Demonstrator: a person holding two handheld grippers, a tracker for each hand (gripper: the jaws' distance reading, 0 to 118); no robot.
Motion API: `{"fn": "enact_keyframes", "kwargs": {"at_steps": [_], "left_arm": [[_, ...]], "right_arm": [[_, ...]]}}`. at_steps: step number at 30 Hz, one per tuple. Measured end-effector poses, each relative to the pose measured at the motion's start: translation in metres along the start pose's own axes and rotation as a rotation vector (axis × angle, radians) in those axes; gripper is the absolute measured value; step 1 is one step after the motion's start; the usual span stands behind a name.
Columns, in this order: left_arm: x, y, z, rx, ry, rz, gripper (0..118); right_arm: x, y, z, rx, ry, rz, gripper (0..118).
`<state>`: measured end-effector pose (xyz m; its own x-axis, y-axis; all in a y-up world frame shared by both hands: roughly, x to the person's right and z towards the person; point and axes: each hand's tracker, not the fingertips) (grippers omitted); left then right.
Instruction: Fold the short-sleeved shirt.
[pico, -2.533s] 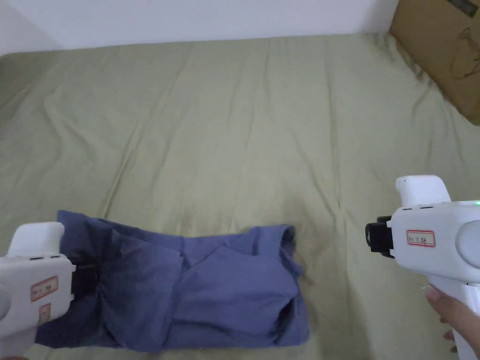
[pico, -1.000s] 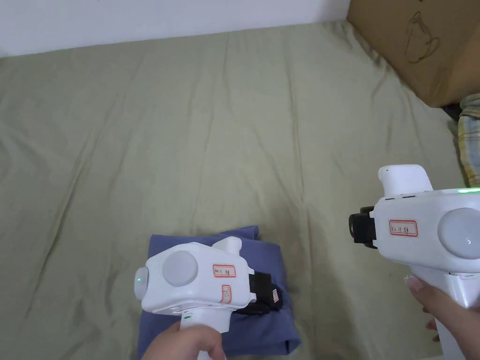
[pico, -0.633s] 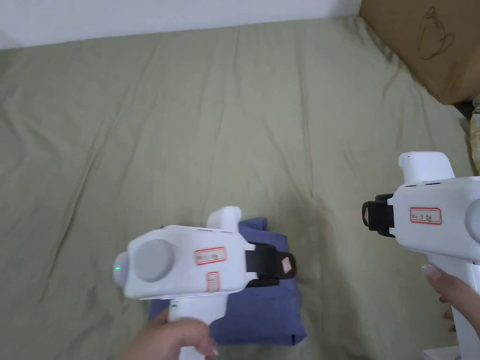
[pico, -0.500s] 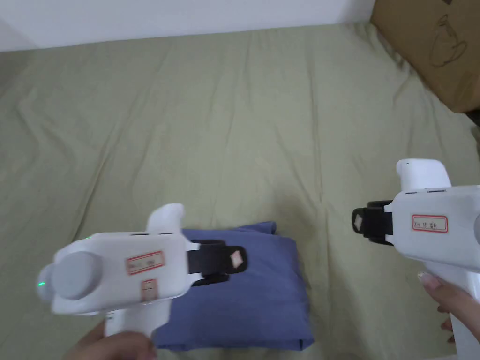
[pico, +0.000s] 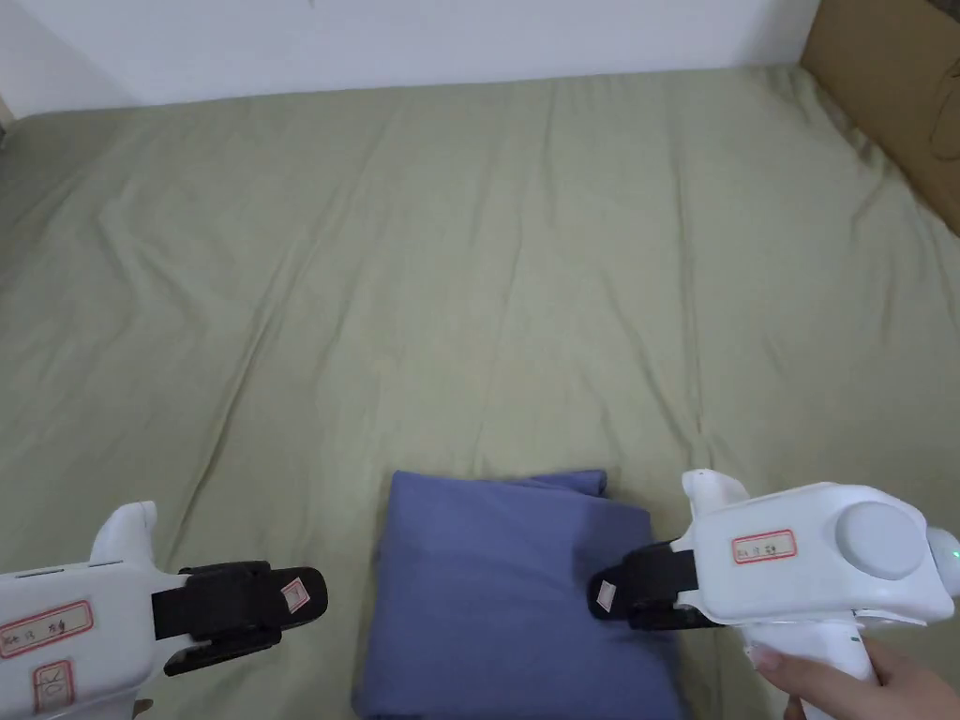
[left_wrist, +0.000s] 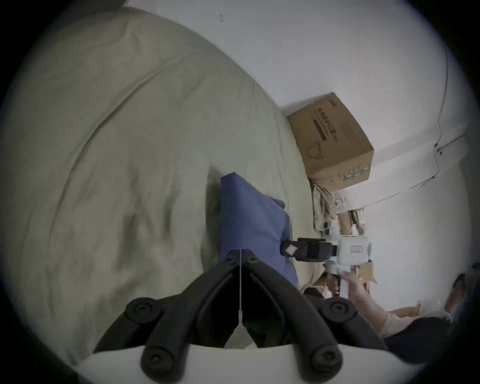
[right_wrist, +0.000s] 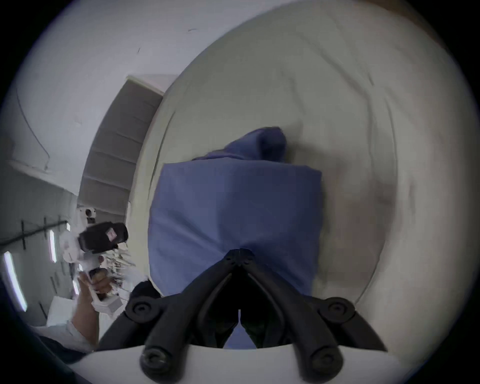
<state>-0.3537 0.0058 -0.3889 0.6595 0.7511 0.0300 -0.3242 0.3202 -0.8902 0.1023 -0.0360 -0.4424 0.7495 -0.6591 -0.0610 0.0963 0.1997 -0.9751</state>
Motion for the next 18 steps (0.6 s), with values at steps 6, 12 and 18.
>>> {"fn": "enact_keyframes", "kwargs": {"at_steps": [6, 12, 18], "left_arm": [[-0.013, 0.018, -0.028, -0.071, -0.150, 0.042, 66], [-0.027, 0.034, -0.066, -0.157, -0.224, 0.023, 118], [-0.036, 0.031, -0.119, -0.276, -0.361, 0.123, 118]], "right_arm": [[0.014, -0.001, 0.006, 0.005, -0.013, -0.007, 0], [0.021, -0.001, 0.008, -0.010, 0.010, -0.040, 0], [0.029, -0.001, 0.009, -0.019, 0.044, -0.079, 0]]}}
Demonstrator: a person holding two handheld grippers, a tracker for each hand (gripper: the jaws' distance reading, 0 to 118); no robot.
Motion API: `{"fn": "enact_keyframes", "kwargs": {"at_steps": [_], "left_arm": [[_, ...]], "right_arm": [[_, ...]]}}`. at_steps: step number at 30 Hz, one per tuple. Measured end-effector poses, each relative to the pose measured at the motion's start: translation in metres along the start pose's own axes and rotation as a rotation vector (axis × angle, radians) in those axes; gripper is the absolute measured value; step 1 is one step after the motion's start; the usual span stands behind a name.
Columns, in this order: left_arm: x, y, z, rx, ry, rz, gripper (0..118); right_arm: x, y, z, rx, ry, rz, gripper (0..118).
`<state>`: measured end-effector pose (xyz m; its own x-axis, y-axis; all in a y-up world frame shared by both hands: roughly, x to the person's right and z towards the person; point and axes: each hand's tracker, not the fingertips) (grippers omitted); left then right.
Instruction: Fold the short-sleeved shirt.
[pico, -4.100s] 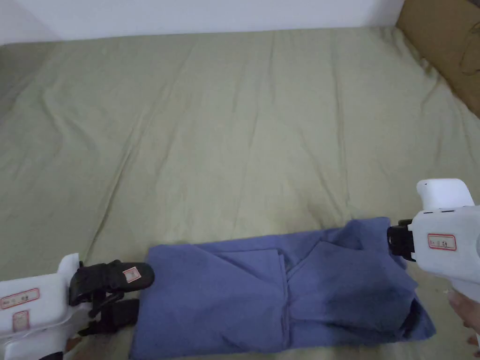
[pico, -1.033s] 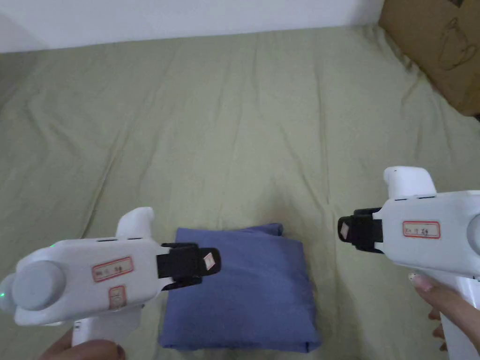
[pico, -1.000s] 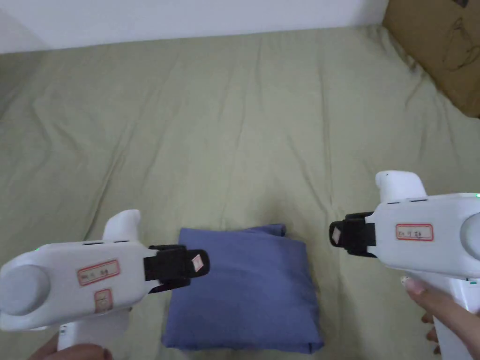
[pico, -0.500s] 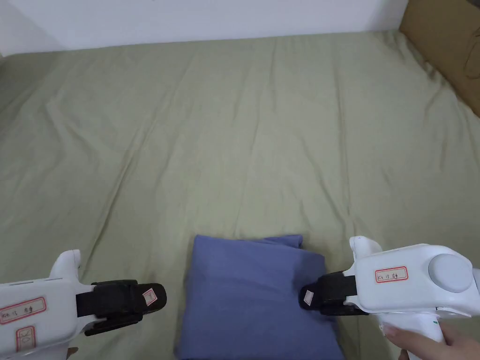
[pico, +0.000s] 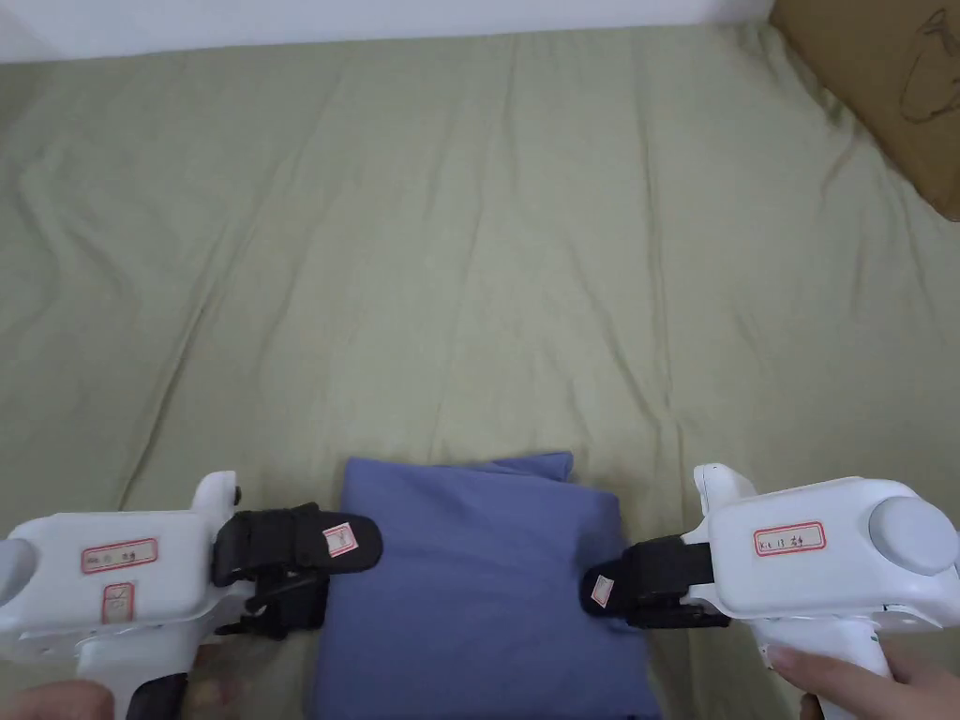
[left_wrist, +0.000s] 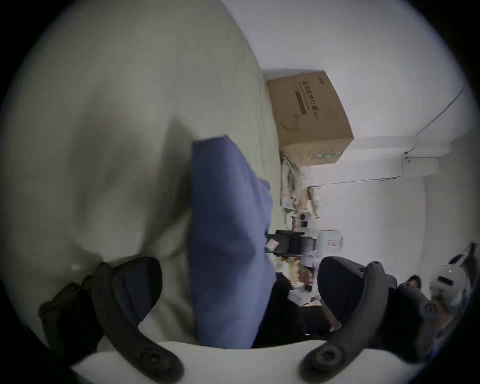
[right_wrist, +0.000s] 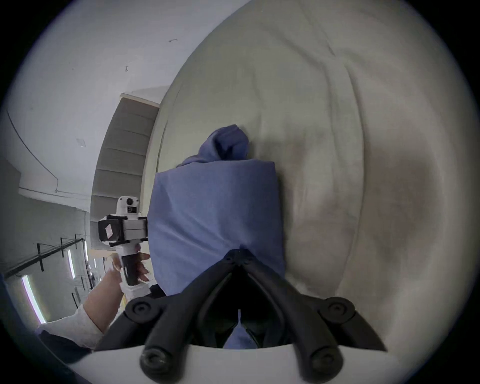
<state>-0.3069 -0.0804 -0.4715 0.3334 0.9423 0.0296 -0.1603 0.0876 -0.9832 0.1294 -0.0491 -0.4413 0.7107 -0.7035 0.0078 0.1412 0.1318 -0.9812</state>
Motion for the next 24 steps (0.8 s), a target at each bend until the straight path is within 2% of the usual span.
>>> {"fn": "enact_keyframes", "kwargs": {"at_steps": [4, 9, 10, 11, 13, 14, 15, 16, 17, 19, 22, 24], "left_arm": [[-0.007, 0.003, -0.037, -0.050, -0.148, 0.088, 118], [-0.012, 0.003, -0.042, -0.046, -0.177, 0.092, 117], [-0.011, 0.002, -0.039, -0.046, -0.173, 0.087, 109], [-0.011, 0.001, -0.033, -0.044, -0.111, 0.054, 91], [-0.012, -0.001, -0.026, -0.034, 0.104, -0.027, 26], [-0.015, -0.003, -0.028, -0.041, 0.201, -0.065, 26], [-0.017, -0.006, -0.028, -0.039, 0.131, -0.030, 26], [-0.008, -0.007, -0.028, -0.009, 0.076, -0.010, 25], [-0.002, -0.007, -0.032, -0.014, 0.119, -0.034, 25], [-0.010, -0.005, -0.026, -0.002, 0.117, -0.035, 25], [0.001, -0.007, -0.019, 0.009, 0.125, -0.033, 25], [0.013, -0.012, -0.012, 0.013, 0.136, -0.068, 25]], "right_arm": [[0.000, 0.000, 0.000, -0.002, 0.007, -0.010, 0], [0.003, 0.000, 0.000, 0.000, 0.013, -0.018, 0], [0.004, -0.001, -0.001, 0.001, 0.017, -0.024, 0], [0.004, -0.001, -0.001, 0.002, 0.021, -0.026, 0], [0.005, -0.002, -0.001, 0.005, 0.023, -0.029, 0], [0.006, -0.002, -0.001, 0.009, 0.031, -0.033, 0], [0.006, -0.003, -0.002, 0.008, 0.056, -0.049, 0], [0.005, -0.003, -0.002, 0.013, 0.024, -0.052, 0], [0.005, -0.003, -0.003, 0.014, 0.032, -0.054, 0], [0.001, -0.005, -0.001, 0.023, 0.019, -0.054, 0], [-0.025, -0.010, 0.010, 0.073, -0.062, -0.041, 0], [-0.051, -0.014, 0.019, 0.107, -0.076, -0.023, 0]]}}
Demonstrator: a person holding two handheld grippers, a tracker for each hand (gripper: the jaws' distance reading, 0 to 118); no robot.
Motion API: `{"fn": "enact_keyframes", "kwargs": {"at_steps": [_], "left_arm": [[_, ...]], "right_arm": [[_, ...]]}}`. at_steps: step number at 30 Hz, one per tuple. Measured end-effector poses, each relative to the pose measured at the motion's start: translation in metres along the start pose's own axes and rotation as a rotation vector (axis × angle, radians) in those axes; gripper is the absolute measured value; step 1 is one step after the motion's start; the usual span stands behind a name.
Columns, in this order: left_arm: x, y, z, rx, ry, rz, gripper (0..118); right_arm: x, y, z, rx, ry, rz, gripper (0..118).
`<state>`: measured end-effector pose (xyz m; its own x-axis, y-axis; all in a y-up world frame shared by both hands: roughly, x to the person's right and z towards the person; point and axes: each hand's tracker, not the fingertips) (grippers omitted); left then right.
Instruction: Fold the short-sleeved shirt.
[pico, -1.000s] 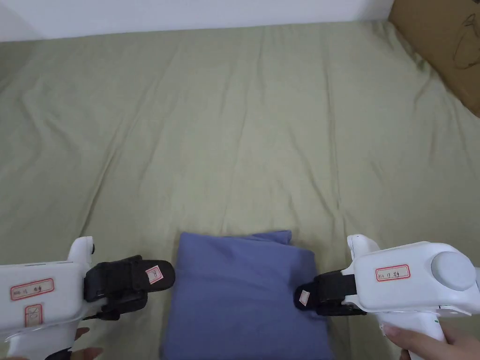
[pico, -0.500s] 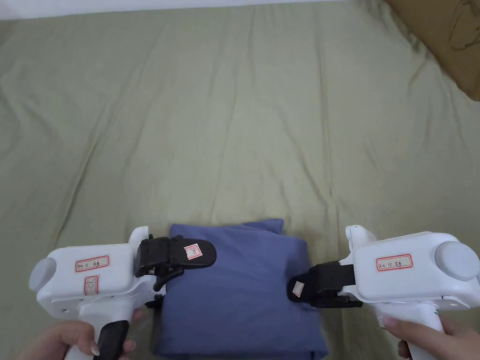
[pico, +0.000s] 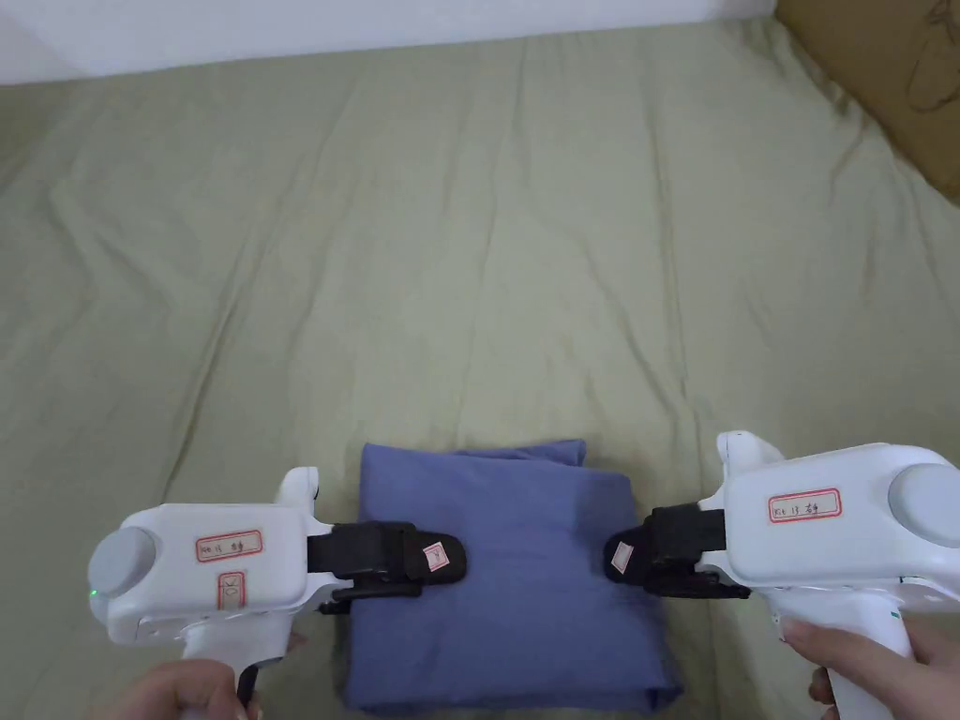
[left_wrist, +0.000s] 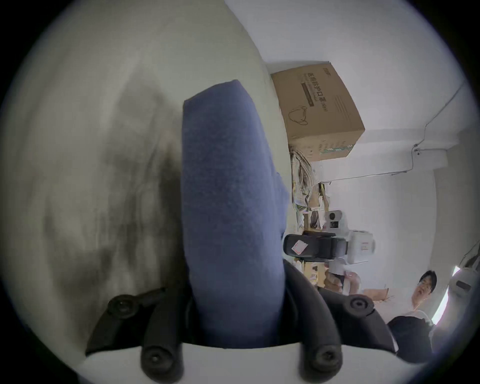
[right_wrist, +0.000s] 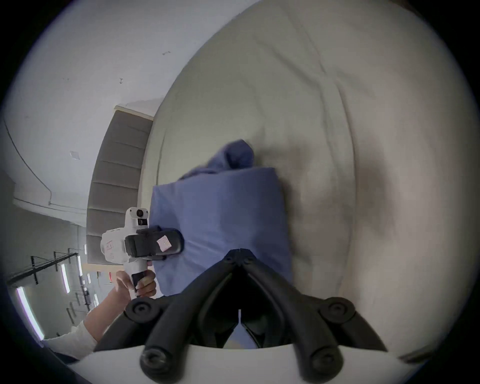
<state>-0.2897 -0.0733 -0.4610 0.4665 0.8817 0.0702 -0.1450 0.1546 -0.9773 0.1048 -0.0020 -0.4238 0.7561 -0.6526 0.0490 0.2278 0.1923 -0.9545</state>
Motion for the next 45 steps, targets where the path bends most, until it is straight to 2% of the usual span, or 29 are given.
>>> {"fn": "enact_keyframes", "kwargs": {"at_steps": [2, 6, 10, 12, 16, 19, 25, 28, 29, 30, 33, 34, 35, 40, 42, 43, 44, 45], "left_arm": [[0.006, -0.004, 0.016, 0.016, 0.006, -0.018, 25], [0.005, -0.009, 0.069, 0.065, 0.044, -0.057, 25], [-0.011, -0.009, 0.141, 0.111, 0.121, -0.072, 25], [-0.023, -0.005, 0.178, 0.131, 0.171, -0.081, 25], [-0.048, 0.002, 0.251, 0.161, 0.266, -0.069, 25], [-0.062, 0.009, 0.298, 0.178, 0.337, -0.061, 25], [-0.089, 0.024, 0.359, 0.171, 0.512, -0.042, 26], [-0.093, 0.028, 0.368, 0.153, 0.654, -0.077, 26], [-0.093, 0.029, 0.368, 0.145, 0.705, -0.102, 29], [-0.094, 0.030, 0.369, 0.135, 0.749, -0.125, 38], [-0.095, 0.032, 0.368, 0.090, 0.926, -0.155, 112], [-0.094, 0.031, 0.369, 0.086, 0.974, -0.167, 117], [-0.087, 0.026, 0.374, 0.116, 1.002, -0.193, 113], [-0.061, 0.013, 0.366, 0.226, 1.370, -0.211, 113], [-0.045, 0.001, 0.357, 0.273, 1.448, -0.264, 113], [-0.034, -0.003, 0.347, 0.301, 1.431, -0.288, 106], [-0.023, -0.009, 0.339, 0.326, 1.386, -0.313, 90], [-0.013, -0.015, 0.330, 0.357, 1.330, -0.337, 63]], "right_arm": [[-0.034, -0.004, 0.009, 0.049, -0.033, 0.050, 0], [-0.115, -0.014, 0.005, 0.198, -0.215, 0.187, 0], [-0.190, -0.025, -0.027, 0.290, -0.327, 0.372, 0], [-0.220, -0.027, -0.046, 0.298, -0.387, 0.379, 0], [-0.261, -0.033, -0.081, 0.247, -0.311, 0.386, 0], [-0.282, -0.040, -0.104, 0.229, -0.323, 0.429, 0], [-0.301, -0.038, -0.137, 0.219, -0.330, 0.425, 0], [-0.303, -0.039, -0.145, 0.207, -0.334, 0.443, 0], [-0.303, -0.040, -0.147, 0.203, -0.338, 0.450, 0], [-0.301, -0.040, -0.149, 0.201, -0.342, 0.455, 0], [-0.295, -0.040, -0.151, 0.193, -0.352, 0.455, 0], [-0.291, -0.040, -0.150, 0.192, -0.355, 0.448, 0], [-0.288, -0.039, -0.150, 0.190, -0.359, 0.442, 0], [-0.275, -0.033, -0.142, 0.201, -0.375, 0.417, 0], [-0.271, -0.030, -0.136, 0.219, -0.389, 0.421, 0], [-0.269, -0.029, -0.132, 0.230, -0.393, 0.431, 0], [-0.268, -0.029, -0.127, 0.243, -0.398, 0.443, 0], [-0.267, -0.028, -0.122, 0.257, -0.405, 0.454, 0]]}}
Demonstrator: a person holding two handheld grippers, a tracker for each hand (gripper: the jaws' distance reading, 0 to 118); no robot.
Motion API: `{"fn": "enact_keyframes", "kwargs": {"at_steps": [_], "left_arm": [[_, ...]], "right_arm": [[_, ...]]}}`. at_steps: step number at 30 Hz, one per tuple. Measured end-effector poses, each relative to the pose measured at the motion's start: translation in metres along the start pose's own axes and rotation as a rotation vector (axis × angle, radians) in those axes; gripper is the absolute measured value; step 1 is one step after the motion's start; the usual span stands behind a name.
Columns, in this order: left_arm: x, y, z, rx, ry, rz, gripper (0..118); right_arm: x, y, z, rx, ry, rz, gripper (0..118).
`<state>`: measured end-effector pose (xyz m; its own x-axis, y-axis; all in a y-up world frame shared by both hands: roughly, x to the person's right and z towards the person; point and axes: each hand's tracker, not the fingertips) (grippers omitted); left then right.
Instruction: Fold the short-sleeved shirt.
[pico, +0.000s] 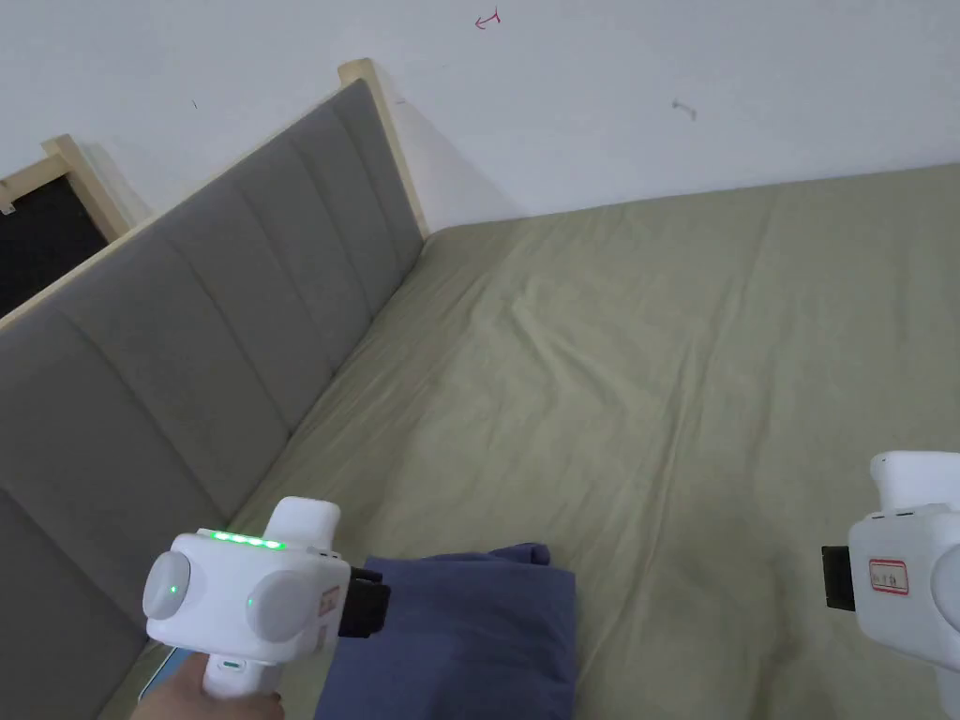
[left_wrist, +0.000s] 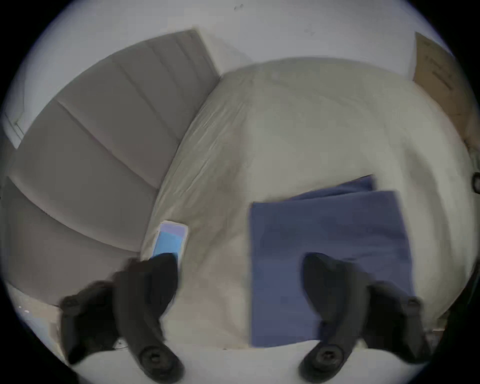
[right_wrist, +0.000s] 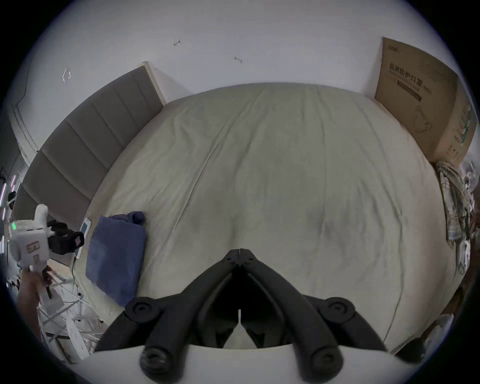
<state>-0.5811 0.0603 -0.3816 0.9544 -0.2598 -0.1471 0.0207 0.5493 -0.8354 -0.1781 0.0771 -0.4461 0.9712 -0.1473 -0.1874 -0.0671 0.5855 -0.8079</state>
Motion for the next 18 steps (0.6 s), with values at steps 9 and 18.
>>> {"fn": "enact_keyframes", "kwargs": {"at_steps": [9, 18], "left_arm": [[0.164, 0.030, 0.070, 0.121, -0.344, 0.188, 0], [0.308, 0.094, 0.178, 0.406, -0.464, 0.174, 1]], "right_arm": [[0.072, 0.000, 0.053, 0.081, -0.037, 0.044, 0], [0.187, 0.011, 0.153, 0.262, -0.119, -0.079, 0]]}}
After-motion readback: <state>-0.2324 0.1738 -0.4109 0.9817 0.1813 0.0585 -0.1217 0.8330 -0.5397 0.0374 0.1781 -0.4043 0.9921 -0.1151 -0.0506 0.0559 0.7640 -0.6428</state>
